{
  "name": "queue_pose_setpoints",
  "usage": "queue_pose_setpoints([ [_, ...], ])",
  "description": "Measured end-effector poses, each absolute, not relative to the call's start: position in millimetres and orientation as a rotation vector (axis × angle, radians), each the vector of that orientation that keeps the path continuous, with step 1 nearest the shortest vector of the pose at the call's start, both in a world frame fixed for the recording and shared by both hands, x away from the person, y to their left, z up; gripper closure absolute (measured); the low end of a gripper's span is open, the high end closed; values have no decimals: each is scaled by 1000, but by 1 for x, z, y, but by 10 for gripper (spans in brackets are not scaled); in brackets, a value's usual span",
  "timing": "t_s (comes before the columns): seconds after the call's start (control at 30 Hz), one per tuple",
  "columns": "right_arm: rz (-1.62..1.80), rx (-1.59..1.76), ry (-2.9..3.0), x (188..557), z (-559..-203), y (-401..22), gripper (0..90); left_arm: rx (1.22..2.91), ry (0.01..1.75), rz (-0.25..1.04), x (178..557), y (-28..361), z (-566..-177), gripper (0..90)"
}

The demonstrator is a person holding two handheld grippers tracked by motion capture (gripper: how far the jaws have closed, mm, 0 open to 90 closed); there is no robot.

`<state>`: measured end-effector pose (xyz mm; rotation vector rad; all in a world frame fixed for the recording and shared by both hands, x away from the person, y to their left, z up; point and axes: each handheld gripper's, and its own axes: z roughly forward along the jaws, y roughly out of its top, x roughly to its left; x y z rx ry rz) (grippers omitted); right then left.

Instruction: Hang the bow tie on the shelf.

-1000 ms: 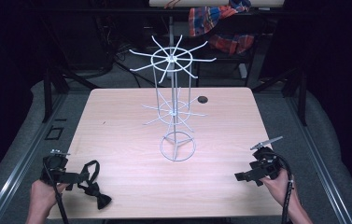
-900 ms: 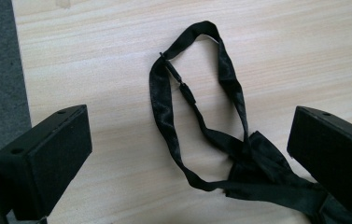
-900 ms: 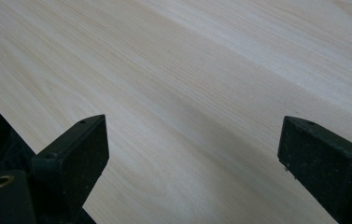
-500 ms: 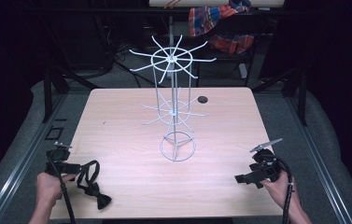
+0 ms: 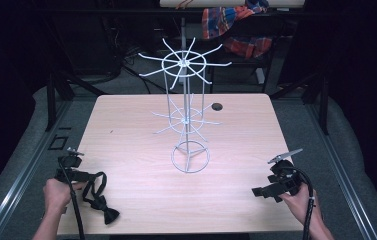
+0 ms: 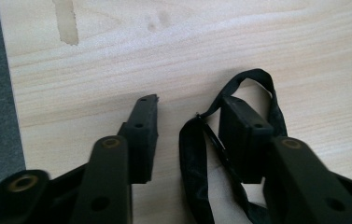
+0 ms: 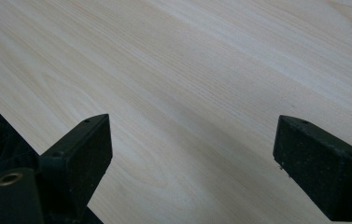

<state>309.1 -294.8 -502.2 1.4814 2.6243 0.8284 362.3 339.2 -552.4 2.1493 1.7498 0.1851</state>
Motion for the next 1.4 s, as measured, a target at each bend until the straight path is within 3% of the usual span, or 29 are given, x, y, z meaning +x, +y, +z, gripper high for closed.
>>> queue_pose_setpoints([
  [0.27, 827, 1459, 2641, 307, -500, -293, 114, 2225, 1706, 215, 357, 330, -552, 859],
  [1.4, 822, 1462, 2646, 308, -501, -294, 114, 2107, 1541, 419, 334, 327, -503, 871],
])
